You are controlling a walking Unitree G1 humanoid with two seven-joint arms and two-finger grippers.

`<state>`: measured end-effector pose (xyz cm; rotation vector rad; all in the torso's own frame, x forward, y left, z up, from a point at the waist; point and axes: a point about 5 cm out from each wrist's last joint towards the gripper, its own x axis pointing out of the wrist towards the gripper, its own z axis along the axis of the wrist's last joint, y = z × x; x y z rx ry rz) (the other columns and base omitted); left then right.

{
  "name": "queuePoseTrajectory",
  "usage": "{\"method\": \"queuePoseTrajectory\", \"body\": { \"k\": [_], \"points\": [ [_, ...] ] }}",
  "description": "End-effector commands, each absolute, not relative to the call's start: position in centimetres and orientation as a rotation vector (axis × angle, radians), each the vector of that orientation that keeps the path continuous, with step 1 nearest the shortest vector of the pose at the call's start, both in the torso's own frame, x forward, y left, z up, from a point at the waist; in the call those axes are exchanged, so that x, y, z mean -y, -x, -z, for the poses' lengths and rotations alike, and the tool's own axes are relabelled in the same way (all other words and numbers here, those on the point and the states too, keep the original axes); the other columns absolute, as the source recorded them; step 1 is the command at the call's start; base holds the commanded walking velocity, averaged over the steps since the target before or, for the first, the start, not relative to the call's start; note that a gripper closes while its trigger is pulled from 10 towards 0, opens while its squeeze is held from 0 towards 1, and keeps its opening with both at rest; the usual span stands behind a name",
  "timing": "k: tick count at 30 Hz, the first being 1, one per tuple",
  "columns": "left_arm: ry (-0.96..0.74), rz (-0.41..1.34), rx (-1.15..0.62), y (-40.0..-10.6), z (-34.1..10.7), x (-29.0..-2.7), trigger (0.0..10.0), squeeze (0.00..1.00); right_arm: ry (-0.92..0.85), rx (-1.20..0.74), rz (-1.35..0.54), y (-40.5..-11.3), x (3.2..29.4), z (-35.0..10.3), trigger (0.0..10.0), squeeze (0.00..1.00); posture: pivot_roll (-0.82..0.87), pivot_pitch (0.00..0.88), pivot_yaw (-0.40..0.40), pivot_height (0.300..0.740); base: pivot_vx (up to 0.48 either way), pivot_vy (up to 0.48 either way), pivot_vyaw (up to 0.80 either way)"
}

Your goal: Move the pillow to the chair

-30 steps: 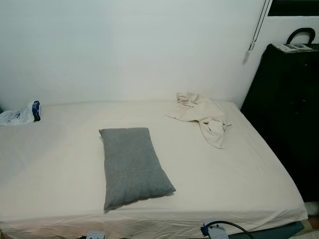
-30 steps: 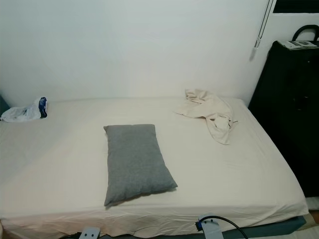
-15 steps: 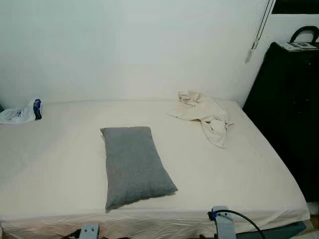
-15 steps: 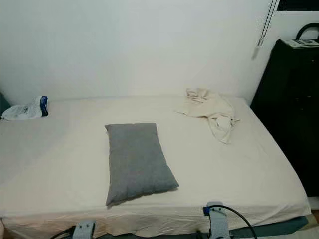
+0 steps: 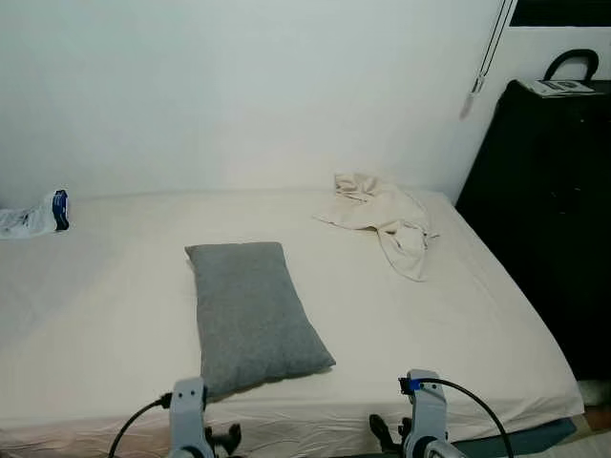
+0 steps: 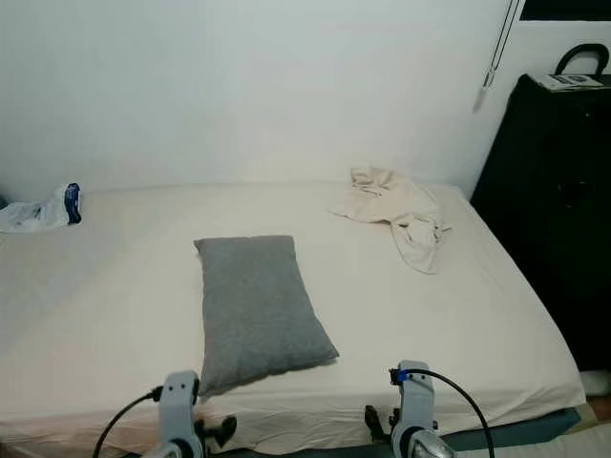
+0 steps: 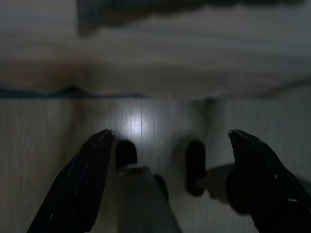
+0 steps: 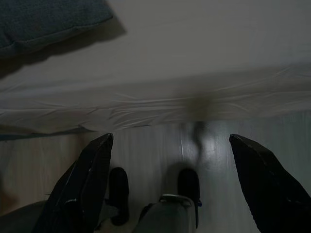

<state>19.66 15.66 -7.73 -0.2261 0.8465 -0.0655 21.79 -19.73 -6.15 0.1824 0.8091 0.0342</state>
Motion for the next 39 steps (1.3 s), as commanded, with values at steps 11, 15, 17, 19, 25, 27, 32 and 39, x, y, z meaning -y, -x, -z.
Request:
{"method": "queuePoseTrajectory", "body": {
  "k": [11, 15, 17, 19, 25, 27, 32, 39],
  "points": [
    [-0.013, 0.167, -1.008, -16.2, 9.5, -15.8, 10.0, 0.00, -0.187, -0.851, 0.035, -20.6, 20.8, 6.7, 10.0, 0.00, -0.08, 0.000, 0.001, 0.740, 0.000, 0.000, 0.79],
    [-0.002, 0.166, -1.011, -16.1, 9.5, -15.8, 10.0, 0.00, -0.159, -0.871, 0.067, -20.1, 21.4, 6.9, 10.0, 0.00, -0.08, 0.000, 0.001, 0.740, 0.000, 0.000, 0.79],
    [0.000, 0.167, -1.012, -16.1, 9.5, -15.8, 10.0, 0.00, -0.146, -0.881, 0.094, -19.8, 21.7, 7.1, 10.0, 0.00, -0.08, 0.000, 0.001, 0.740, 0.000, 0.000, 0.79],
    [-0.002, 0.172, -1.012, -16.1, 9.5, -15.7, 10.0, 0.00, -0.124, -0.890, 0.131, -19.4, 22.2, 7.2, 10.0, 0.00, -0.08, 0.000, -0.001, 0.740, 0.000, 0.000, 0.75],
    [0.004, 0.181, -1.018, -16.0, 9.6, -15.7, 10.0, 0.00, -0.102, -0.906, 0.184, -18.9, 22.8, 7.4, 10.0, 0.00, -0.07, 0.000, 0.000, 0.740, 0.000, 0.000, 0.12],
    [0.014, 0.184, -1.022, -16.0, 9.6, -15.7, 10.0, 0.00, -0.106, -0.905, 0.183, -19.0, 22.7, 7.4, 10.0, 0.00, -0.07, 0.000, 0.001, 0.740, 0.000, 0.000, 0.00],
    [0.025, 0.192, -1.028, -15.9, 9.6, -15.6, 10.0, 0.00, -0.100, -0.912, 0.173, -18.9, 22.5, 7.4, 10.0, 0.00, -0.07, 0.000, 0.000, 0.740, 0.000, -0.151, 0.00],
    [0.053, 0.169, -1.031, -15.7, 9.7, -15.7, 10.0, 0.00, -0.090, -0.923, 0.162, -18.8, 22.2, 7.6, 10.0, 0.00, -0.07, 0.000, 0.001, 0.740, 0.000, -0.466, 0.00]
  ]
}}
